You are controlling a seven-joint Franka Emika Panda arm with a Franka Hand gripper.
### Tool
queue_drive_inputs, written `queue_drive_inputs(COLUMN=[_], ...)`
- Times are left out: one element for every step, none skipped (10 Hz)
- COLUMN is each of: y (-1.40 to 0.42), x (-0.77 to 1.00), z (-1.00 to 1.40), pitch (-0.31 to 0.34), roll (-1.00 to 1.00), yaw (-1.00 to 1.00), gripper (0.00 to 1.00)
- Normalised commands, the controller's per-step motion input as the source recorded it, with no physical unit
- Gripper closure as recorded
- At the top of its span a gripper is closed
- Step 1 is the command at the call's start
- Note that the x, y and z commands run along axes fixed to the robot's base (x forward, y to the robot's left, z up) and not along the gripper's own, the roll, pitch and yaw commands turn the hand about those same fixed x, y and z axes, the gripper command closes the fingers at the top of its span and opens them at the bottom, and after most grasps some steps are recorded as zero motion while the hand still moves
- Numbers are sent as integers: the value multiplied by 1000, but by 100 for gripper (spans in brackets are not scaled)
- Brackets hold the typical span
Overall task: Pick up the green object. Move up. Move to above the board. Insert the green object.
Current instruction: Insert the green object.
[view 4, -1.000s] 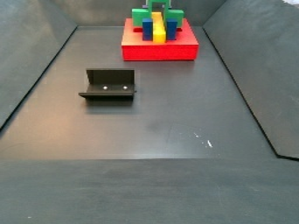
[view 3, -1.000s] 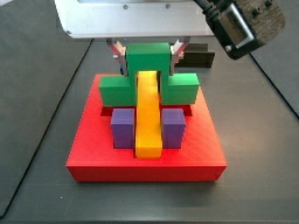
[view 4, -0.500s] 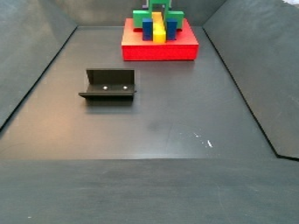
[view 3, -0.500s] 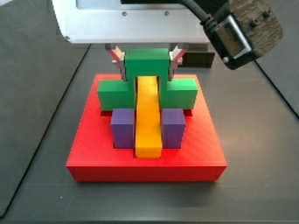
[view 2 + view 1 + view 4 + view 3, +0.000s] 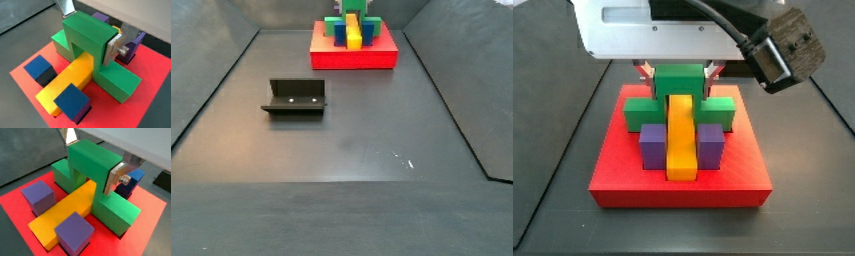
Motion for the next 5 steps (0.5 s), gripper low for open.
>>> queue_drive_inputs(y=[0, 0, 0, 0, 0], x=[49, 103, 177, 166, 91], z=[-154, -126, -106, -157, -306], pitch=[0, 0, 20, 11, 0], roll=[0, 0, 0, 0, 0], yaw=[0, 0, 0, 0, 0], gripper=[100, 100, 100, 100, 100])
